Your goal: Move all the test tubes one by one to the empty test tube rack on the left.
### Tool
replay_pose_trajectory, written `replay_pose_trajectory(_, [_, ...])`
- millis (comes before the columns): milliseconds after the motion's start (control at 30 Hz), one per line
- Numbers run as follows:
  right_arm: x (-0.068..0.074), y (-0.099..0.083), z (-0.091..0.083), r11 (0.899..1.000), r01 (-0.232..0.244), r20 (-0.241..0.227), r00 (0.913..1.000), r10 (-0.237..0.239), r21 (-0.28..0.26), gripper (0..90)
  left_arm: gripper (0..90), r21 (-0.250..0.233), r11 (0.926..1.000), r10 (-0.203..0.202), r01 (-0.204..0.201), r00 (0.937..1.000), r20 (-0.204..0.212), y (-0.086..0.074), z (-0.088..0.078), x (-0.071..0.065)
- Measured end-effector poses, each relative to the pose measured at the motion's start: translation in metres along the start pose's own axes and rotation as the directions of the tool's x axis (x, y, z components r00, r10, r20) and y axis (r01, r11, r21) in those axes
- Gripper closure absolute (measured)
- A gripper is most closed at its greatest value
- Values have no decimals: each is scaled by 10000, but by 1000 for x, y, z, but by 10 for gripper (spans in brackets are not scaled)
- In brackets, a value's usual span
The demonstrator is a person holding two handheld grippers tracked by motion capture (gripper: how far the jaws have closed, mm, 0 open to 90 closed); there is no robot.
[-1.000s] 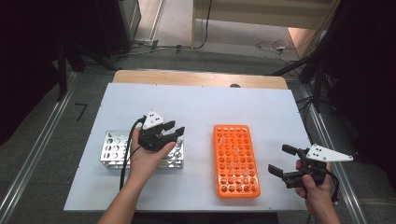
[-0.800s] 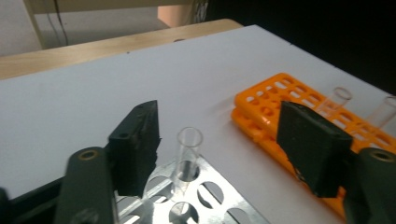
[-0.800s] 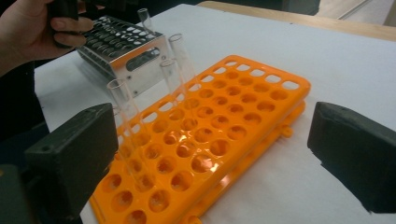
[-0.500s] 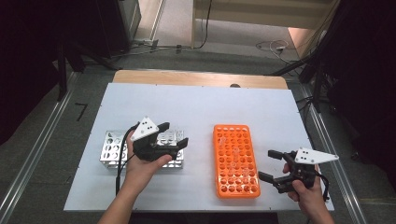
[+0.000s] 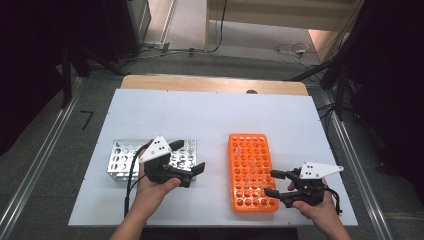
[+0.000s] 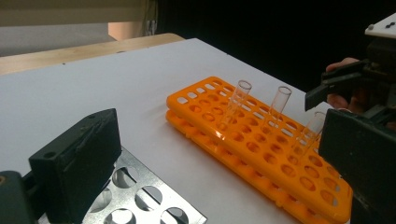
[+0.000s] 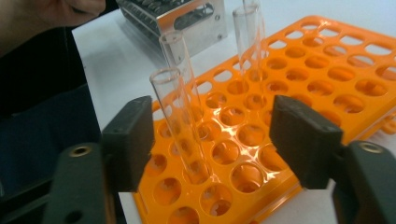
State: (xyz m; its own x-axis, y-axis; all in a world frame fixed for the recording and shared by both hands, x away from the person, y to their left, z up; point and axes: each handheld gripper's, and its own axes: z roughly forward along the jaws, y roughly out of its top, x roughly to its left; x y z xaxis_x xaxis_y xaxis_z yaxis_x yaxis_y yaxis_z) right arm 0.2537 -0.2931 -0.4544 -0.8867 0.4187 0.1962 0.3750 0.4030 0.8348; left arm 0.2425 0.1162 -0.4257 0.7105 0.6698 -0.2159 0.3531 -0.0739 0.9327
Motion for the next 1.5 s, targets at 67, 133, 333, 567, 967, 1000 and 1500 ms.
replay_pose_trajectory(67, [0, -1, 2, 9999, 47, -196, 9998, -45, 110, 386, 0, 39, 10000, 37, -37, 10000, -3, 0, 1, -1])
replay_pose_trajectory(133, [0, -3, 6, 9991, 175, -287, 9995, -164, 384, 457, 0, 51, 10000, 45, -45, 10000, 19, -1, 2, -1])
replay_pose_trajectory(333, [-1, -8, 13, 9957, 342, -600, 9978, -291, 866, 559, 0, 155, 9998, 94, -95, 9999, 98, -1, 4, -3])
replay_pose_trajectory(567, [0, -11, 18, 9918, 575, -725, 9961, -494, 1139, 606, 0, 139, 9999, 91, -93, 9999, 112, 0, 4, -4])
replay_pose_trajectory(967, [3, -12, 17, 9878, 1148, -653, 9920, -1083, 1054, 665, 0, 147, 9999, 22, -22, 10000, 42, 0, 4, -4])
replay_pose_trajectory(1000, [3, -12, 17, 9876, 1157, -649, 9919, -1092, 1059, 675, 0, 148, 9999, 17, -18, 10000, 30, 0, 4, -4])
replay_pose_trajectory(1500, [3, -8, 11, 9916, 979, -572, 9940, -933, 842, 740, 0, 122, 9999, 67, -68, 10000, 58, 1, 3, -4])
